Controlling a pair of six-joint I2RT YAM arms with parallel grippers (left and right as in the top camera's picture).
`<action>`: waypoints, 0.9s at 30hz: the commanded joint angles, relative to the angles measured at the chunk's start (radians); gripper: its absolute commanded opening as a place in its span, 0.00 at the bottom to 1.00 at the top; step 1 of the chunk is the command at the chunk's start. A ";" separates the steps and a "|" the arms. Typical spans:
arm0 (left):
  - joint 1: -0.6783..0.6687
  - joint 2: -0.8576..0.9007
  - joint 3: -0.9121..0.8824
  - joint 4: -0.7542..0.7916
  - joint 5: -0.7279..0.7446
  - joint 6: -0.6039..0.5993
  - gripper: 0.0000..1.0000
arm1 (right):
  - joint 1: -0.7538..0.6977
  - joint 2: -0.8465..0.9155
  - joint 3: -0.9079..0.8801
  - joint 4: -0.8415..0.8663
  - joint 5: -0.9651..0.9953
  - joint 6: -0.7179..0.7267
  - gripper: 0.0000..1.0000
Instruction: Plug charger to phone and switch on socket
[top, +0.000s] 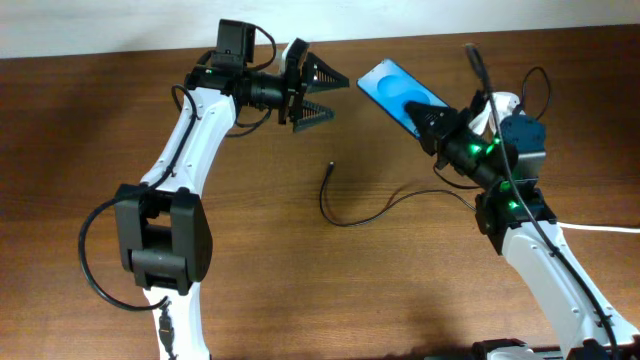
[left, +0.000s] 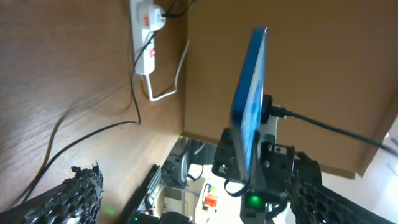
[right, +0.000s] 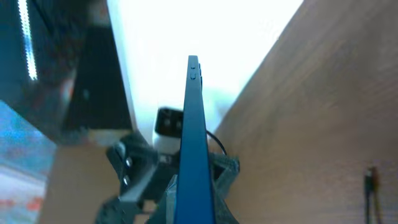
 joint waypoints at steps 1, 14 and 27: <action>0.003 -0.003 0.011 0.011 0.034 0.019 0.99 | 0.027 -0.021 0.005 0.079 0.084 0.071 0.04; 0.002 -0.003 0.011 0.173 0.013 -0.119 1.00 | 0.254 0.055 0.004 0.121 0.418 0.196 0.04; 0.002 -0.003 0.011 0.365 -0.031 -0.420 0.84 | 0.330 0.153 0.004 0.290 0.539 0.296 0.04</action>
